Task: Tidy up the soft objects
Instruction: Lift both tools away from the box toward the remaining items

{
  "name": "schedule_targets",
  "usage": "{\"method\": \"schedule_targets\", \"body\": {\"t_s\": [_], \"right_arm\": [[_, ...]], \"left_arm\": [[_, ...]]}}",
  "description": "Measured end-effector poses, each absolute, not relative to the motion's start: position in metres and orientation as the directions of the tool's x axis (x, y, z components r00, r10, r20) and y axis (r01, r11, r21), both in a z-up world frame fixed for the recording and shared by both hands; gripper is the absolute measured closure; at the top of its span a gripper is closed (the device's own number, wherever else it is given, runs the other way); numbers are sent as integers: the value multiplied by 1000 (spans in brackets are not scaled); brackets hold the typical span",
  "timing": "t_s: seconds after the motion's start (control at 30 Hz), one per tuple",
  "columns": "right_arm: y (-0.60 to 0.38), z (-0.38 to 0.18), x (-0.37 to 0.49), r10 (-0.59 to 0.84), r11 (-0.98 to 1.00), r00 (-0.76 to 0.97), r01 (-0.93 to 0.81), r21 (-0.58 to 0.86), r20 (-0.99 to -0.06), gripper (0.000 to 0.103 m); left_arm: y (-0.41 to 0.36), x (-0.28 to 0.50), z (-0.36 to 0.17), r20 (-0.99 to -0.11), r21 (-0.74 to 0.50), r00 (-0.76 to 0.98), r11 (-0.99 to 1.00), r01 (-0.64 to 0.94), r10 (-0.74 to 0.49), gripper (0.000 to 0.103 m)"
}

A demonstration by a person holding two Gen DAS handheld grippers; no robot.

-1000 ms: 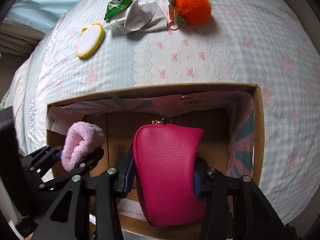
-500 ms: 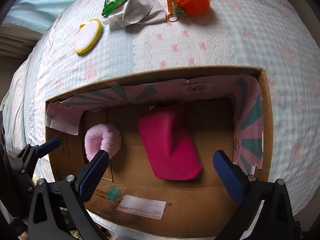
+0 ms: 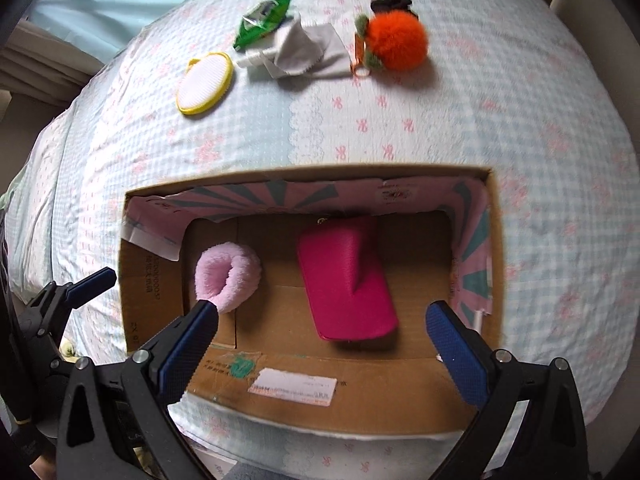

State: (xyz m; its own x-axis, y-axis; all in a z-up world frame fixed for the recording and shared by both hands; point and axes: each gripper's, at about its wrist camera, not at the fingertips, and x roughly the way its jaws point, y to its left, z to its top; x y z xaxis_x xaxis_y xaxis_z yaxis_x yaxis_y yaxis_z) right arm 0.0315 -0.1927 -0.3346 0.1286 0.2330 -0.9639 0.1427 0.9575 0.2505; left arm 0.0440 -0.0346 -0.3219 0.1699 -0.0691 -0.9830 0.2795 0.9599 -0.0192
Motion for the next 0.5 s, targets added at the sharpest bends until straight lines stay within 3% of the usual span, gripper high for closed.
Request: {"method": "schedule_targets", "body": {"t_s": [0.5], "right_arm": [[-202,-202,-10,157,975,325,96,198,-933,0]], "left_arm": [[-22,-4,-191,-919,-20,386,986,165,-83,0]]}}
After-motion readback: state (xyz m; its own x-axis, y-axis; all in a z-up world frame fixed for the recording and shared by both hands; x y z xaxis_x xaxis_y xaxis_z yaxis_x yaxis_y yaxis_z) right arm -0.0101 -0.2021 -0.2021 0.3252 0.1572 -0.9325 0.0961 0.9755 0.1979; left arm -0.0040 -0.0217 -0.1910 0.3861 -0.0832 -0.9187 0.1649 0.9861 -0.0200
